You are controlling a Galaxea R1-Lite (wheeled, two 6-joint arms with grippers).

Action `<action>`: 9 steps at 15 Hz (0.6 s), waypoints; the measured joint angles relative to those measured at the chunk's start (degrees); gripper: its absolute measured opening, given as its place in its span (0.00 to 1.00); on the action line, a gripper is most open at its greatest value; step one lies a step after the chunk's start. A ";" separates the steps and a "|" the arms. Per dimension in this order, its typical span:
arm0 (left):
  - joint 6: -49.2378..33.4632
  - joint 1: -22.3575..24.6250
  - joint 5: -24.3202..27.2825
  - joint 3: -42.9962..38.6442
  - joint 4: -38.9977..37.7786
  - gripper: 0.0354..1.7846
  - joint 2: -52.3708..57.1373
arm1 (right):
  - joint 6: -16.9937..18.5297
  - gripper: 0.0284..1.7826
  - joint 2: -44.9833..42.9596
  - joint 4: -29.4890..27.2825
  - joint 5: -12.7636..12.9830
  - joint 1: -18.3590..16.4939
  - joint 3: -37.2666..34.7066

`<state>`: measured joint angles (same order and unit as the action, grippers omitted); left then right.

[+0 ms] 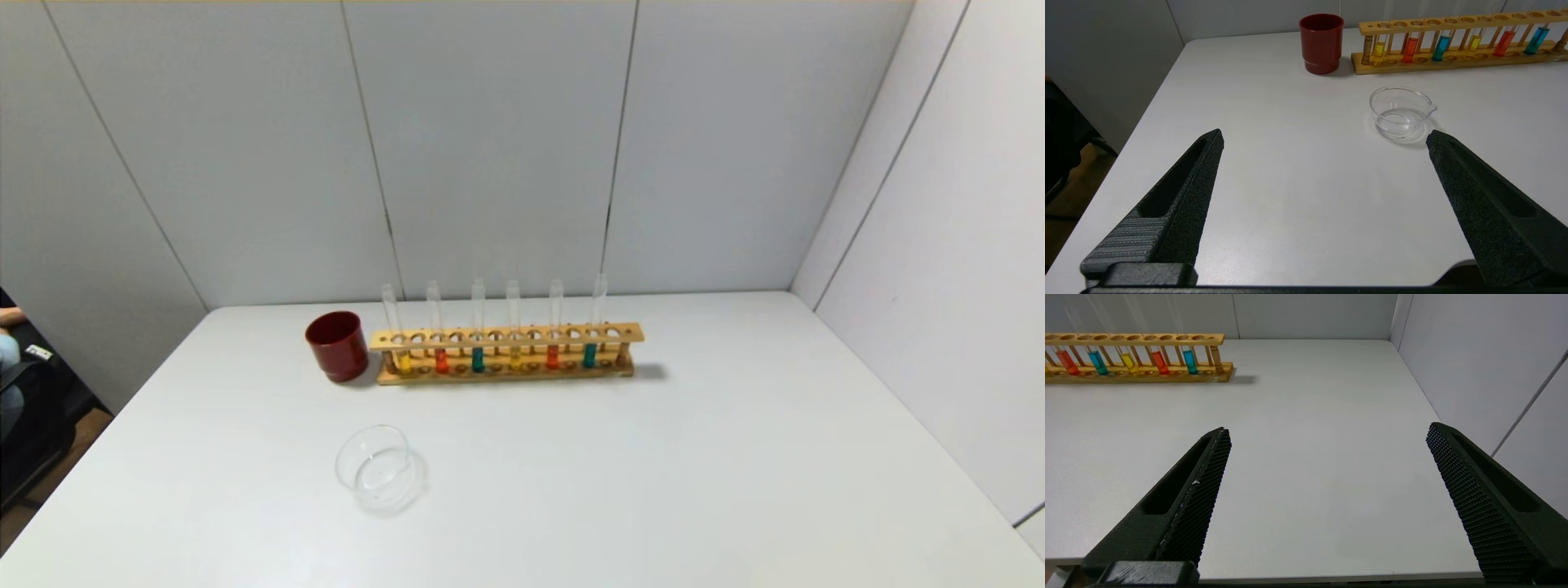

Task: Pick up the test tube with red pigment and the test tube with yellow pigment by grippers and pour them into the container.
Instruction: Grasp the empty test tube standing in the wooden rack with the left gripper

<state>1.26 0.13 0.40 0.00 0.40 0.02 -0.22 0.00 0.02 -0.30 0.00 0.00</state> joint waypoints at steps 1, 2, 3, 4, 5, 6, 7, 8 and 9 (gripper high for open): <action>0.01 0.00 0.12 0.22 -0.40 0.98 0.00 | -0.02 0.98 0.00 -0.02 0.00 0.00 0.00; -0.18 -0.02 0.48 1.10 -0.24 0.98 -0.02 | 0.00 0.98 0.00 0.00 0.00 0.00 0.00; -0.27 -0.04 0.74 2.89 0.56 0.98 -0.12 | -0.02 0.98 0.00 -0.02 0.00 0.00 0.00; -0.33 -0.06 0.83 5.56 2.24 0.98 -0.38 | -0.02 0.98 0.00 0.00 0.00 0.00 0.00; -0.35 -0.09 0.94 9.45 4.63 0.98 -1.04 | 0.00 0.98 0.00 -0.02 0.00 0.00 0.00; -0.35 -0.13 0.98 13.99 7.39 0.98 -2.33 | 0.00 0.98 0.00 0.00 0.00 0.00 0.00; -0.38 -0.13 1.07 18.05 9.63 0.98 -4.18 | -0.02 0.98 0.00 0.00 0.00 0.00 0.00; -0.38 -0.13 1.19 22.49 11.72 0.98 -7.07 | -0.02 0.98 0.00 0.00 0.00 0.00 0.00; -0.38 -0.18 1.27 26.54 13.04 0.98 -10.54 | -0.02 0.98 0.00 -0.02 0.00 0.00 0.00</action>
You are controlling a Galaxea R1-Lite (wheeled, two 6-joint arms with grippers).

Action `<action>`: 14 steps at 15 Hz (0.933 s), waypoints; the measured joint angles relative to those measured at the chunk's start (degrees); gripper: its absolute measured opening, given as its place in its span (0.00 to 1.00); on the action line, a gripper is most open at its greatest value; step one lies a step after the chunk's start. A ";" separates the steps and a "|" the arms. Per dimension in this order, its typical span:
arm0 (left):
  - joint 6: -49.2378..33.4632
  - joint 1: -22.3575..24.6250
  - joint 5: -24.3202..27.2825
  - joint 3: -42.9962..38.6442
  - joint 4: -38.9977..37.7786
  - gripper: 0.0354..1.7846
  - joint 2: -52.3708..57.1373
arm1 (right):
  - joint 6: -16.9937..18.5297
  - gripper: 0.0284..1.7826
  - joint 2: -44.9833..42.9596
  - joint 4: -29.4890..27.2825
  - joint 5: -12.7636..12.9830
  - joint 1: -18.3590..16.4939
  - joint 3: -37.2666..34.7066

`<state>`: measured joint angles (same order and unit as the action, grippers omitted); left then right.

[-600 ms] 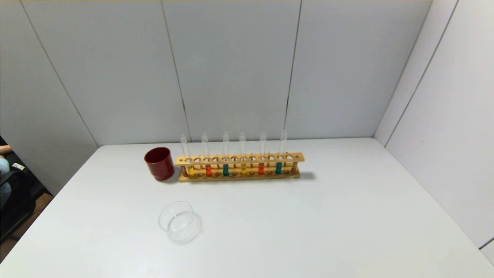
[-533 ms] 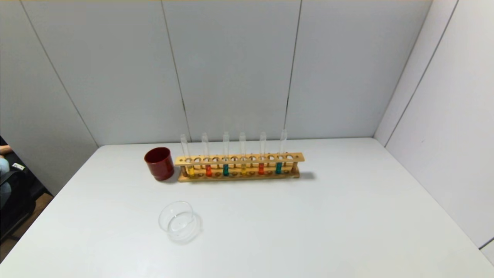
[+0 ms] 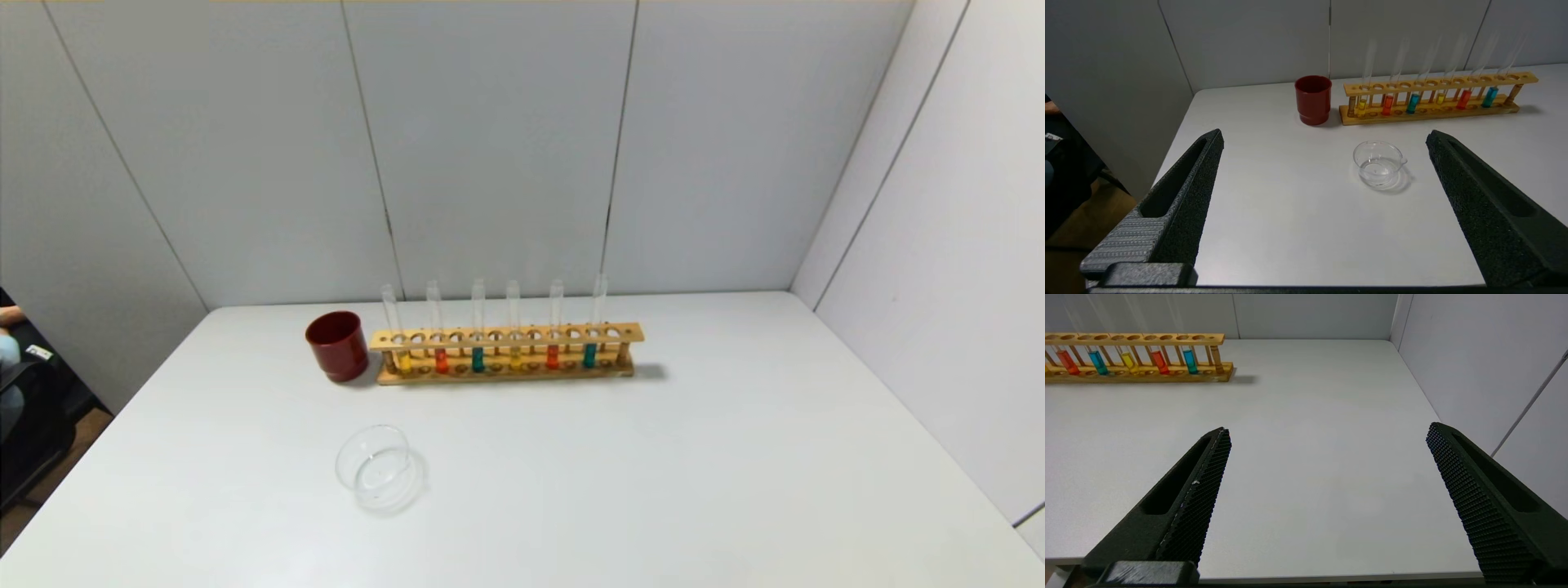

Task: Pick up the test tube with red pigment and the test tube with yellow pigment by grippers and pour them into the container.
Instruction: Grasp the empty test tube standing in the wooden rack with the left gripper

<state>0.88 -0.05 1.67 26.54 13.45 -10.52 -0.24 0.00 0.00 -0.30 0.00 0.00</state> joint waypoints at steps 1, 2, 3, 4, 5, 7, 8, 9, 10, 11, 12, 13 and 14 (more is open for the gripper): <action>0.02 0.00 0.06 3.25 0.69 0.98 -3.36 | 0.00 0.98 0.00 0.02 0.00 0.00 0.00; 0.00 -0.02 0.12 6.92 1.16 0.98 -7.52 | 0.00 0.98 0.00 0.02 -0.02 0.00 0.00; -0.02 -0.02 0.44 10.50 1.43 0.98 -11.82 | 0.02 0.98 0.00 0.00 0.00 0.00 0.00; 0.00 -0.05 1.05 13.73 1.65 0.98 -15.91 | 0.00 0.98 0.00 0.00 -0.02 0.00 0.00; -0.02 -0.05 1.91 16.96 1.68 0.98 -20.10 | 0.02 0.98 0.00 0.02 -0.02 0.00 0.00; -0.02 -0.20 3.32 23.17 1.84 0.98 -28.76 | 0.00 0.98 0.00 0.02 -0.02 0.00 0.00; -0.04 -0.72 3.78 26.34 1.84 0.98 -33.28 | 0.02 0.98 0.00 0.02 -0.02 0.00 0.00; -0.06 -1.74 4.04 28.98 1.74 0.98 -37.46 | 0.02 0.98 0.00 0.02 -0.02 0.00 0.00; -0.06 -3.39 4.13 30.68 1.60 0.98 -40.96 | 0.00 0.98 0.00 0.02 -0.02 0.00 0.00; -0.09 -5.42 4.08 31.81 1.27 0.98 -44.17 | 0.00 0.98 0.00 0.02 -0.02 0.00 0.00; -0.17 -7.08 3.97 32.35 0.74 0.98 -47.12 | 0.02 0.98 0.00 0.02 -0.02 0.00 0.00; -0.24 -8.29 3.93 32.50 -0.50 0.98 -49.94 | 0.00 0.98 0.00 0.02 -0.02 0.00 0.00; -0.33 -9.16 3.89 32.39 -2.56 0.98 -52.81 | 0.02 0.98 0.00 0.02 -0.02 0.00 0.00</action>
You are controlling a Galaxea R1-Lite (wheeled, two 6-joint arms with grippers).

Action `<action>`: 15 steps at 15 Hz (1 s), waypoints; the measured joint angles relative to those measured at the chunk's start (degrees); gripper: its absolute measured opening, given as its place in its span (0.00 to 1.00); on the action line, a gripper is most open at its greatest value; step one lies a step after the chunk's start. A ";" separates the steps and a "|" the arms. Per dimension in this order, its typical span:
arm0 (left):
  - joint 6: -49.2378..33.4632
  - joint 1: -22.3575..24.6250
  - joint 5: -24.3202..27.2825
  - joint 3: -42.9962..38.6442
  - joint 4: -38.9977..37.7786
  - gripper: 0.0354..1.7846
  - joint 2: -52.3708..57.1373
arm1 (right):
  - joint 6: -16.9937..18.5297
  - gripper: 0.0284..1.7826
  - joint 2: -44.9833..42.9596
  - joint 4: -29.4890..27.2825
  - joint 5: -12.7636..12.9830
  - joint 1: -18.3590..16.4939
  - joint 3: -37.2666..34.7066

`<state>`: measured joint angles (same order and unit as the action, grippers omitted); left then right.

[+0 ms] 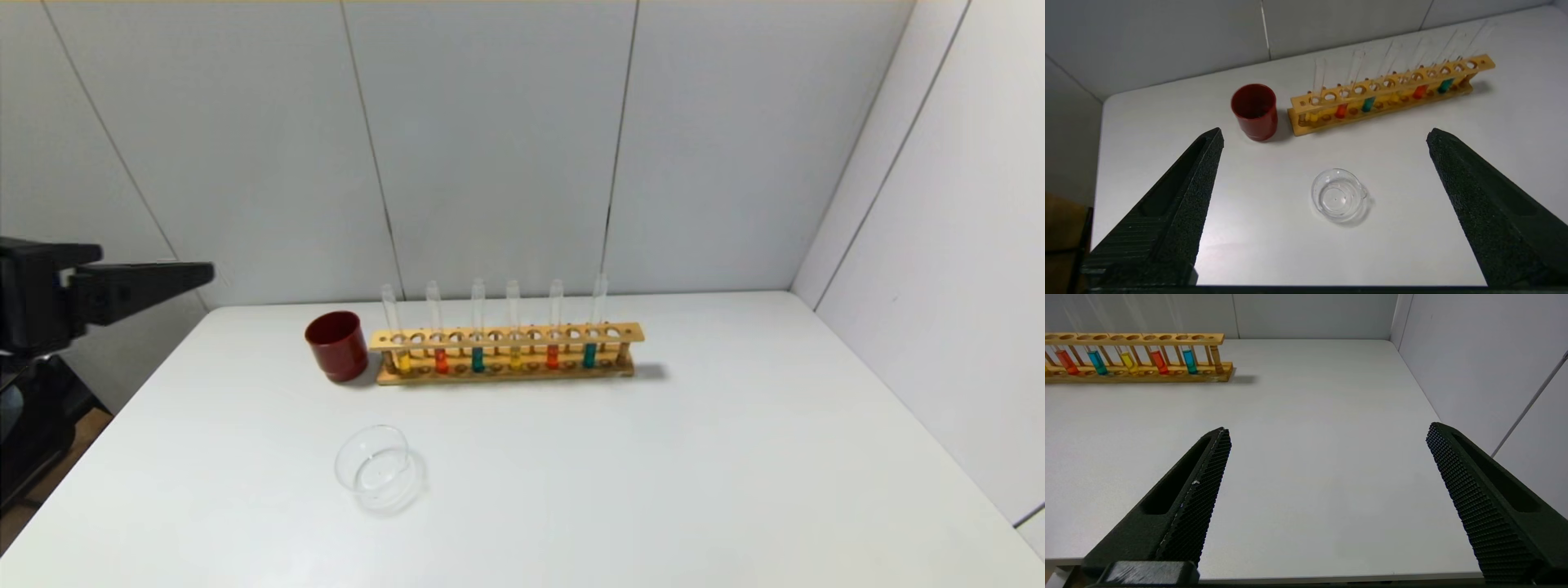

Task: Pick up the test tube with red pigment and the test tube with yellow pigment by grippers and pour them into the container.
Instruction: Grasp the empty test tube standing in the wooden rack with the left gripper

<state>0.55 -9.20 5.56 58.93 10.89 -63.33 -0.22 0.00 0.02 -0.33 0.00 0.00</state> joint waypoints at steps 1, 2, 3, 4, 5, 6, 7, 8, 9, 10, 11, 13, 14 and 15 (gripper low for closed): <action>-0.02 -0.49 -0.05 -0.39 -2.62 0.98 -2.66 | -0.02 0.98 0.00 0.00 0.02 0.00 0.00; -0.06 -0.77 -0.05 -0.99 -5.16 0.98 -5.02 | -0.02 0.98 0.00 0.00 0.00 0.00 0.00; -0.13 -0.90 -0.05 -1.90 -7.64 0.98 -7.31 | -0.02 0.98 0.00 0.00 0.00 0.00 0.00; -0.45 -0.96 -0.05 -2.86 -10.36 0.98 -9.52 | 0.00 0.98 0.00 0.00 0.02 0.00 0.00; -1.62 -1.02 -0.02 -3.80 -13.28 0.98 -11.69 | -0.02 0.98 0.00 0.00 0.00 0.00 0.00; -3.30 -1.05 0.04 -4.44 -16.14 0.98 -13.82 | -0.02 0.98 0.00 -0.02 0.02 0.00 0.00; -5.21 -1.10 0.06 -5.00 -18.93 0.98 -16.13 | -0.02 0.98 0.00 0.00 0.02 0.00 0.00; -6.47 -1.10 0.09 -5.44 -21.21 0.98 -18.31 | -0.02 0.98 0.00 0.00 0.02 0.00 0.00; -7.19 -1.10 0.11 -5.85 -23.15 0.98 -20.46 | 0.00 0.98 0.00 0.00 0.00 0.00 0.00; -7.49 -1.10 0.09 -6.27 -24.83 0.98 -22.75 | -0.02 0.98 0.00 0.00 0.00 0.00 0.00; -7.59 -1.10 0.13 -6.47 -26.45 0.98 -24.82 | 0.00 0.98 0.00 0.00 0.00 0.00 0.00; -7.63 -1.10 0.15 -6.73 -29.87 0.98 -28.98 | -0.02 0.98 0.00 0.00 0.02 0.00 0.00; -7.63 -1.10 0.15 -6.79 -31.74 0.98 -31.23 | -0.02 0.98 0.00 0.00 0.00 0.00 0.00; -7.55 -1.10 0.26 -6.81 -33.67 0.98 -33.24 | 0.00 0.98 0.00 0.00 0.00 0.00 0.00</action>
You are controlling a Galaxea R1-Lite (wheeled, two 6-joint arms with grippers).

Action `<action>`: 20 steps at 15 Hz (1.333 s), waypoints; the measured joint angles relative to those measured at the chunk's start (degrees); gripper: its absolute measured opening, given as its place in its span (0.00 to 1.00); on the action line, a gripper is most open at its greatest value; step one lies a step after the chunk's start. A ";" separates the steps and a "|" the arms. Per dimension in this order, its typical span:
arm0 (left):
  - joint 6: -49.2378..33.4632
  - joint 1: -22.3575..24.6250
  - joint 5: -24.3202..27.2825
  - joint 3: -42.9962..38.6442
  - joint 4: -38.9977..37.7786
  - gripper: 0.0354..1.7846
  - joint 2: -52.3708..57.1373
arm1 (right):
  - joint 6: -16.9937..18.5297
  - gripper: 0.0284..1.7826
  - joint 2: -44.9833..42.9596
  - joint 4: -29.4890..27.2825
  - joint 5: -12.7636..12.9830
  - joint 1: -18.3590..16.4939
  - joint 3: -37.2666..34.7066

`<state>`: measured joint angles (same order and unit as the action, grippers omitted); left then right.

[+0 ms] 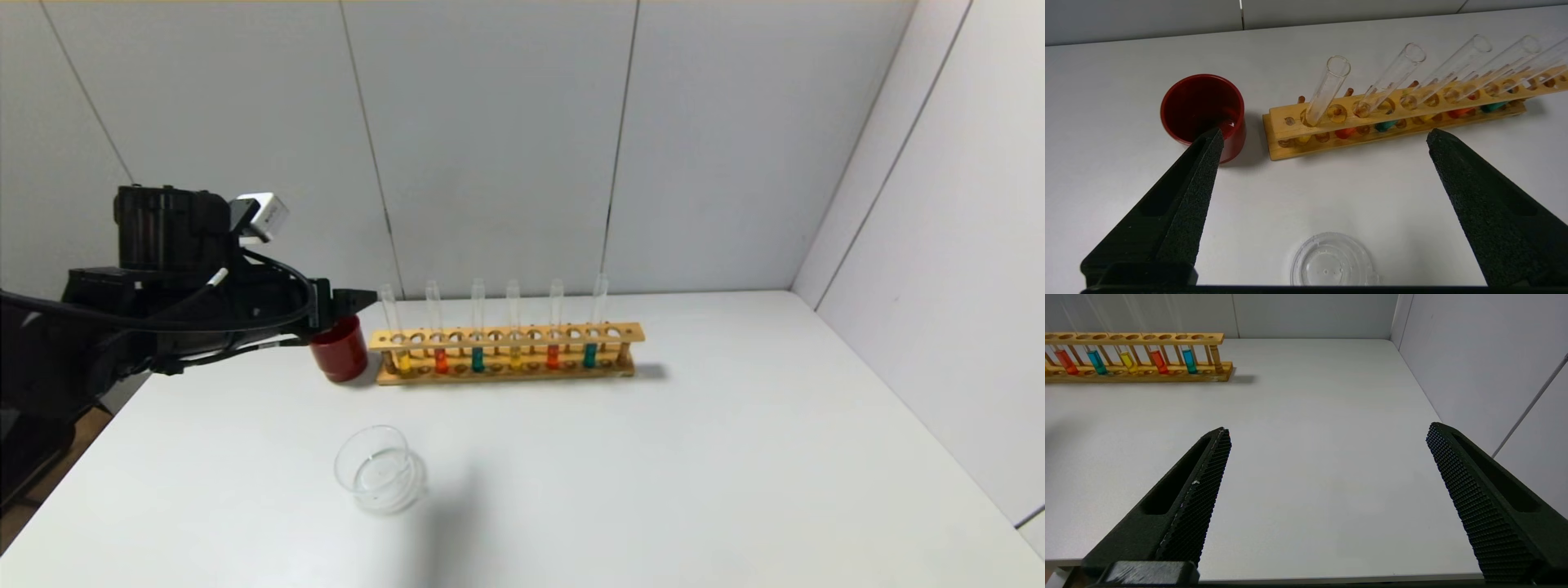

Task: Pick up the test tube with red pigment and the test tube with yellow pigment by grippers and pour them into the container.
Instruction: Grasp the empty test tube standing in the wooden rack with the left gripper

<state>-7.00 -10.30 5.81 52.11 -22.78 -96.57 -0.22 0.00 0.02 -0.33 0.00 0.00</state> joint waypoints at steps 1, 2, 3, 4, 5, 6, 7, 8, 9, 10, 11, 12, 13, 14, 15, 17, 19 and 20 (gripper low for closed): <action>0.13 0.00 0.09 0.00 -1.94 0.98 -1.88 | 0.00 0.98 0.00 0.02 0.02 0.00 0.00; 0.26 0.00 0.18 0.04 -3.78 0.98 -3.64 | -0.02 0.98 0.00 0.00 0.02 0.00 0.00; 0.35 -0.04 0.24 0.15 -5.72 0.98 -5.60 | 0.00 0.98 0.00 0.02 0.00 0.00 0.00; 0.44 -0.06 0.30 0.30 -7.03 0.98 -7.01 | 0.00 0.98 0.00 0.00 0.00 0.00 0.00; 0.52 -0.06 0.35 0.61 -8.87 0.98 -9.07 | 0.00 0.98 0.00 0.02 0.02 0.00 0.00; 0.56 -0.11 0.40 0.98 -10.09 0.98 -10.57 | 0.00 0.98 0.00 0.00 0.02 0.00 0.00; 0.55 -0.17 0.40 1.49 -11.12 0.98 -12.25 | 0.00 0.98 0.00 0.02 0.02 0.00 0.00; 0.56 -0.30 0.40 2.07 -11.62 0.98 -13.70 | -0.02 0.98 0.00 0.02 0.00 0.00 0.00; 0.56 -0.39 0.38 2.79 -11.78 0.98 -15.03 | -0.02 0.98 0.00 0.02 0.00 0.00 0.00; 0.56 -0.41 0.35 3.54 -11.82 0.98 -16.26 | -0.02 0.98 0.00 0.02 0.02 0.00 0.00; 0.56 -0.41 0.40 4.11 -11.82 0.98 -17.20 | 0.00 0.98 0.00 0.00 0.00 0.00 0.00; 0.61 -0.41 0.40 4.67 -11.82 0.98 -18.14 | -0.02 0.98 0.00 0.00 0.02 0.00 0.00; 0.63 -0.41 0.38 5.22 -11.82 0.98 -18.92 | -0.02 0.98 0.00 0.00 0.02 0.00 0.00; 0.59 -0.41 0.40 5.92 -11.84 0.98 -19.75 | 0.00 0.98 0.00 0.00 0.00 0.00 0.00; 0.56 -0.41 0.38 6.53 -11.84 0.98 -20.49 | -0.02 0.98 0.00 0.00 0.02 0.00 0.00; 0.55 -0.41 0.38 7.67 -11.82 0.98 -21.81 | 0.00 0.98 0.00 0.00 0.00 0.00 0.00; 0.37 -0.44 0.40 8.63 -11.82 0.98 -22.69 | -0.02 0.98 0.00 0.00 0.00 0.00 0.00; 0.30 -0.44 0.35 9.05 -11.86 0.98 -23.03 | 0.00 0.98 0.00 0.00 0.00 0.00 0.00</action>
<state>-6.69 -10.74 6.17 61.16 -34.65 -119.60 -0.22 0.00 0.02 -0.33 0.00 0.00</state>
